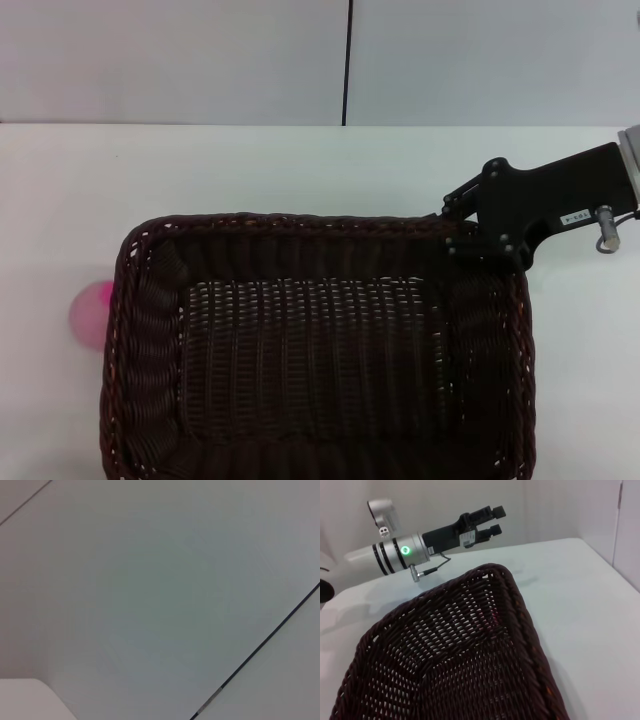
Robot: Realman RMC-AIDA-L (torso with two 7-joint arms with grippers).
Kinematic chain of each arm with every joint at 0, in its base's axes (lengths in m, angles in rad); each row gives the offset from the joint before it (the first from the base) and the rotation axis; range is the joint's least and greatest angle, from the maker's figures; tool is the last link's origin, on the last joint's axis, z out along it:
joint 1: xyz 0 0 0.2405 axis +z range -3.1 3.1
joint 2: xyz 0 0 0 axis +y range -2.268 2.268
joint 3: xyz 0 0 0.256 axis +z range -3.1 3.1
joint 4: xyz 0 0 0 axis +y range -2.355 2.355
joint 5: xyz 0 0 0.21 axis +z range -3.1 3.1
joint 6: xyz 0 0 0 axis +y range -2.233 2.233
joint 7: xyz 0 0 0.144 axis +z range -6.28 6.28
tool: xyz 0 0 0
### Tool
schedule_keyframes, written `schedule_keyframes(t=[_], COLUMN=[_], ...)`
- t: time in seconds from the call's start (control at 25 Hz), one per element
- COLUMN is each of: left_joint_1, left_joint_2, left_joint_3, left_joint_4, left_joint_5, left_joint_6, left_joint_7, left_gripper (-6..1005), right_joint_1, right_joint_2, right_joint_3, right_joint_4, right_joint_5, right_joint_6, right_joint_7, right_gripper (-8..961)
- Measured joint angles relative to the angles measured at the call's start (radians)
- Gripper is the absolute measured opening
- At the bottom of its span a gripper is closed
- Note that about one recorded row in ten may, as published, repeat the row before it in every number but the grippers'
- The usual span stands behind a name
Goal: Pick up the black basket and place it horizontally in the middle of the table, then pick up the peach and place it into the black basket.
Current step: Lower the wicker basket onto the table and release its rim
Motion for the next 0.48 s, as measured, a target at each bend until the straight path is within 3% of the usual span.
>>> schedule_keyframes(t=[0.16, 0.48], left_joint_1=[0.0, -0.001], left_joint_2=[0.0, 0.001], left_joint_3=[-0.001, 0.004], left_joint_4=[0.0, 0.001], left_joint_5=[0.0, 0.0], left_joint_6=[0.001, 0.002], left_joint_7=[0.0, 0.0], left_gripper=[819, 818], right_joint_1=[0.037, 0.041], right_joint_2=[-0.004, 0.006], right_joint_3=[-0.008, 0.009], right_joint_4=[0.022, 0.02], right_joint_5=[-0.06, -0.05], right_joint_6=[0.0, 0.068], right_joint_7=[0.039, 0.04], right_gripper=[205, 207])
